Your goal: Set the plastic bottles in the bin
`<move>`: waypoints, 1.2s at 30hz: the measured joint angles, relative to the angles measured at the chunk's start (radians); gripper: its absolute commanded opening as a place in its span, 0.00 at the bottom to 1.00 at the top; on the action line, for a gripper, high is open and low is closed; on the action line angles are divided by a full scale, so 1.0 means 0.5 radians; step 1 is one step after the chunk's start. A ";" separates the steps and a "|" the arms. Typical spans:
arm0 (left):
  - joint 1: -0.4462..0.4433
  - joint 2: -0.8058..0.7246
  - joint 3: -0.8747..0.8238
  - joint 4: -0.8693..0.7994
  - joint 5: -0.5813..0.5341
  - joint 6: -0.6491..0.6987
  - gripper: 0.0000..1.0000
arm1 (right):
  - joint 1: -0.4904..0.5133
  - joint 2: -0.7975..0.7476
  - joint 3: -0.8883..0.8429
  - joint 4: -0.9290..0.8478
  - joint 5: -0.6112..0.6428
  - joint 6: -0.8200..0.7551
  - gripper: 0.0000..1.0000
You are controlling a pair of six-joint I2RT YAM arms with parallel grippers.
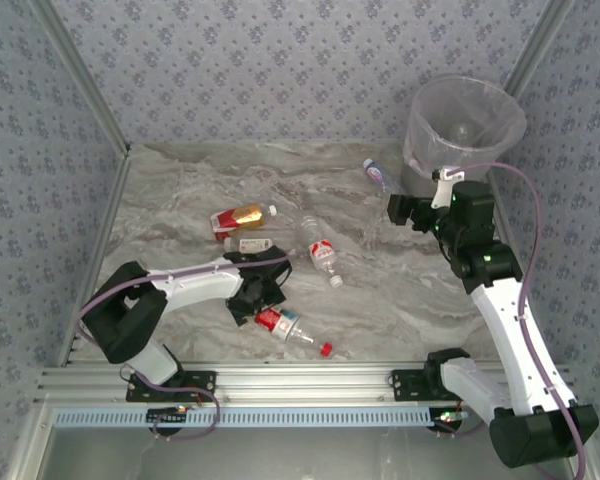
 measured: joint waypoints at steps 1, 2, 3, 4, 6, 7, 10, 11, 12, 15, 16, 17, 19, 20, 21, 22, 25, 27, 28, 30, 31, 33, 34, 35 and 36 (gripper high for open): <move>0.010 0.015 0.014 -0.020 0.003 0.002 0.70 | 0.002 -0.005 0.000 -0.004 0.003 -0.002 1.00; 0.014 0.036 0.034 -0.048 0.004 0.003 0.68 | 0.002 -0.014 0.000 -0.010 0.006 -0.003 1.00; 0.020 0.057 0.055 -0.069 0.005 0.005 0.66 | 0.006 -0.021 0.000 -0.014 0.008 -0.008 1.00; 0.024 0.071 0.073 -0.074 0.005 0.005 0.64 | 0.006 -0.027 0.000 -0.019 0.008 -0.008 1.00; 0.037 0.114 0.127 -0.049 0.004 0.007 0.59 | 0.008 -0.035 0.000 -0.031 0.008 -0.008 1.00; 0.045 0.135 0.153 -0.033 0.003 0.008 0.57 | 0.010 -0.037 0.000 -0.034 0.008 -0.008 1.00; 0.066 0.176 0.201 -0.008 0.003 0.010 0.54 | 0.018 -0.037 -0.008 -0.046 0.011 -0.008 1.00; 0.072 0.188 0.216 -0.005 0.003 0.016 0.53 | 0.019 -0.036 -0.012 -0.049 0.016 -0.008 1.00; 0.079 0.202 0.236 0.002 0.002 0.018 0.51 | 0.021 -0.036 -0.018 -0.057 0.021 -0.008 1.00; 0.102 0.249 0.309 0.101 -0.023 0.007 0.48 | 0.028 -0.036 -0.032 -0.083 0.023 -0.007 1.00; 0.108 0.254 0.334 0.136 -0.035 -0.001 0.47 | 0.032 -0.036 -0.037 -0.085 0.022 -0.007 1.00; 0.116 0.254 0.361 0.170 -0.053 -0.009 0.46 | 0.034 -0.036 -0.047 -0.085 0.021 -0.007 1.00; 0.127 0.249 0.399 0.219 -0.098 -0.016 0.45 | 0.040 -0.036 -0.074 -0.086 0.021 -0.005 1.00; 0.128 0.242 0.411 0.237 -0.128 -0.016 0.44 | 0.045 -0.036 -0.092 -0.088 0.020 0.002 1.00; 0.128 0.233 0.420 0.247 -0.151 -0.015 0.44 | 0.051 -0.036 -0.108 -0.088 0.019 0.010 1.00; 0.127 0.221 0.425 0.253 -0.174 -0.014 0.43 | 0.059 -0.036 -0.123 -0.088 0.014 0.021 1.00; 0.127 0.170 0.432 0.271 -0.246 0.002 0.42 | 0.089 -0.036 -0.174 -0.085 -0.020 0.041 1.00; 0.127 0.140 0.443 0.272 -0.286 0.024 0.42 | 0.113 -0.036 -0.214 -0.072 -0.061 0.048 1.00; 0.127 0.127 0.458 0.273 -0.311 0.046 0.42 | 0.128 -0.036 -0.237 -0.063 -0.095 0.051 1.00; 0.127 0.103 0.495 0.276 -0.348 0.099 0.42 | 0.166 -0.034 -0.271 -0.047 -0.163 0.053 1.00; 0.127 0.090 0.518 0.286 -0.369 0.140 0.43 | 0.191 -0.031 -0.287 -0.026 -0.196 0.054 1.00; 0.127 0.064 0.549 0.322 -0.397 0.225 0.43 | 0.239 -0.022 -0.315 0.031 -0.246 0.063 1.00; 0.127 0.050 0.558 0.350 -0.410 0.272 0.43 | 0.262 -0.014 -0.328 0.062 -0.263 0.076 1.00; 0.128 0.035 0.559 0.387 -0.418 0.317 0.43 | 0.289 0.002 -0.344 0.109 -0.279 0.090 1.00; 0.134 0.021 0.560 0.420 -0.418 0.368 0.43 | 0.317 0.024 -0.356 0.147 -0.291 0.104 1.00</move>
